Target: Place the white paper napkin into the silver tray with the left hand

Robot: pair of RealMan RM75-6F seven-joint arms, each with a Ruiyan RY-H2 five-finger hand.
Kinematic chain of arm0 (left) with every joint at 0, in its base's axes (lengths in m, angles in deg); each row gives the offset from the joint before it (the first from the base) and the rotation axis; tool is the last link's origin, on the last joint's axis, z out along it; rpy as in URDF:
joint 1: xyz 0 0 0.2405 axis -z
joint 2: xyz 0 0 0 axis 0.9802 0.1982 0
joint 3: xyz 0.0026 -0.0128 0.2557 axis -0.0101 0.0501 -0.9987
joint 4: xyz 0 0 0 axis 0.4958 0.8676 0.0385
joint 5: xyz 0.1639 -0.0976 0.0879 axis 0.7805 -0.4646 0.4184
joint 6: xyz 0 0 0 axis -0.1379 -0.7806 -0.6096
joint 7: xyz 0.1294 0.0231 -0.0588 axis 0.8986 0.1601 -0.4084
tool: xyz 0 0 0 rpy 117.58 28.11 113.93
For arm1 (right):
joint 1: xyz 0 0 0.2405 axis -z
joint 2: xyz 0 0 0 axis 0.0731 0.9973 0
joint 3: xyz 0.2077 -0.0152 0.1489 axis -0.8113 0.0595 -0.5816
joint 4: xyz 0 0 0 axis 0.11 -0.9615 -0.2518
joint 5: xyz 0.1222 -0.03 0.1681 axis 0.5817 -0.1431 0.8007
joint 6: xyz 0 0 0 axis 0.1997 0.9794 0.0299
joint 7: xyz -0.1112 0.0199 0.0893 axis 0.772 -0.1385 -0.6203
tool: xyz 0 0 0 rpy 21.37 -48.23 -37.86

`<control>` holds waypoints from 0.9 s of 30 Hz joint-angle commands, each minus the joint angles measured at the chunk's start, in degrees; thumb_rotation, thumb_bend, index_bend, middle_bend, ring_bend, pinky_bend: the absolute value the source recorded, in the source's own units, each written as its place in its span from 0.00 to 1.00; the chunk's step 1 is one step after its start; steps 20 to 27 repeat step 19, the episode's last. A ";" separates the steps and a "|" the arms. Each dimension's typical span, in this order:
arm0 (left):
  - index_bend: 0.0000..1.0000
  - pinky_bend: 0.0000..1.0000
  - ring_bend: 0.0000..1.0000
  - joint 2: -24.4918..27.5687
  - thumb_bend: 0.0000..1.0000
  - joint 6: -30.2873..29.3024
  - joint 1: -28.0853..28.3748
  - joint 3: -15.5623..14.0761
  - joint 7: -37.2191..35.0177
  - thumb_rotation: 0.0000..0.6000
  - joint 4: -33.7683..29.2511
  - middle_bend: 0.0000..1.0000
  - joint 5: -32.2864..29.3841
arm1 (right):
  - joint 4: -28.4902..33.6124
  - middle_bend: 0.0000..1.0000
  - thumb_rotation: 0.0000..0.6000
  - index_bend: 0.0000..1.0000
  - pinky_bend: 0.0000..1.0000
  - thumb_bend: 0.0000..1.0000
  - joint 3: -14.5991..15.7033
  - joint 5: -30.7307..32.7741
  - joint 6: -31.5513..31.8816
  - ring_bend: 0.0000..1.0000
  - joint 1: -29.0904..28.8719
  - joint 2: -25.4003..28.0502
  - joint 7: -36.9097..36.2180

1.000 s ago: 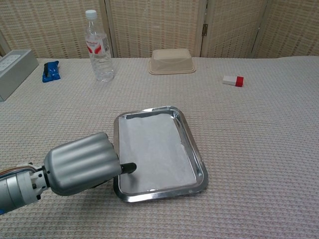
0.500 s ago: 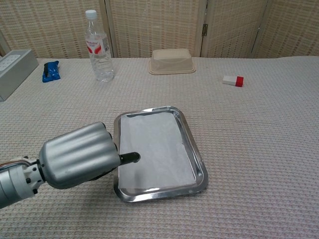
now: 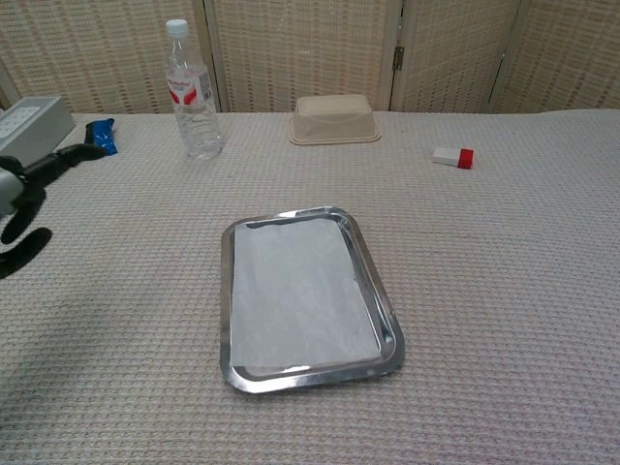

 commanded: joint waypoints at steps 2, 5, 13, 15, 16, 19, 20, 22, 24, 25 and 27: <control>0.10 0.00 0.09 8.35 0.30 -10.69 -9.54 2.07 -6.90 1.00 -8.52 0.22 -6.80 | 0.43 0.00 1.00 0.00 0.00 0.35 -0.87 3.14 -5.72 0.00 -2.63 -1.47 1.78; 0.10 0.00 0.06 11.01 0.28 -14.58 -13.01 2.19 -13.87 1.00 -9.54 0.19 -7.40 | 1.36 0.00 1.00 0.00 0.00 0.35 -1.98 7.60 -10.39 0.00 -4.21 -2.53 4.50; 0.13 0.00 0.02 15.89 0.25 -13.33 -15.45 0.89 -23.88 1.00 -10.39 0.14 -5.86 | 2.34 0.00 1.00 0.00 0.00 0.35 -2.96 12.07 -15.71 0.00 -6.16 -6.53 12.55; 0.15 0.00 0.02 16.00 0.25 -12.89 -15.92 0.10 -24.32 1.00 -10.44 0.14 -4.72 | 2.36 0.00 1.00 0.00 0.00 0.35 -2.61 11.14 -15.13 0.00 -5.96 -7.10 13.48; 0.14 0.00 0.02 16.41 0.25 -11.82 -16.16 -0.40 -24.59 1.00 -11.24 0.14 -5.07 | 2.27 0.00 1.00 0.00 0.00 0.35 -2.54 10.64 -14.51 0.00 -5.78 -7.33 13.87; 0.11 0.00 0.03 17.91 0.25 -8.04 -16.13 -1.46 -24.52 1.00 -13.68 0.14 -6.45 | 2.08 0.00 1.00 0.00 0.00 0.35 -2.36 9.52 -13.01 0.00 -5.35 -7.56 13.63; 0.11 0.00 0.03 17.91 0.25 -8.04 -16.13 -1.46 -24.52 1.00 -13.68 0.14 -6.45 | 2.08 0.00 1.00 0.00 0.00 0.35 -2.36 9.52 -13.01 0.00 -5.35 -7.56 13.63; 0.11 0.00 0.03 17.91 0.25 -8.04 -16.13 -1.46 -24.52 1.00 -13.68 0.14 -6.45 | 2.08 0.00 1.00 0.00 0.00 0.35 -2.36 9.52 -13.01 0.00 -5.35 -7.56 13.63; 0.11 0.00 0.03 17.91 0.25 -8.04 -16.13 -1.46 -24.52 1.00 -13.68 0.14 -6.45 | 2.08 0.00 1.00 0.00 0.00 0.35 -2.36 9.52 -13.01 0.00 -5.35 -7.56 13.63; 0.11 0.00 0.03 17.91 0.25 -8.04 -16.13 -1.46 -24.52 1.00 -13.68 0.14 -6.45 | 2.08 0.00 1.00 0.00 0.00 0.35 -2.36 9.52 -13.01 0.00 -5.35 -7.56 13.63; 0.11 0.00 0.03 17.91 0.25 -8.04 -16.13 -1.46 -24.52 1.00 -13.68 0.14 -6.45 | 2.08 0.00 1.00 0.00 0.00 0.35 -2.36 9.52 -13.01 0.00 -5.35 -7.56 13.63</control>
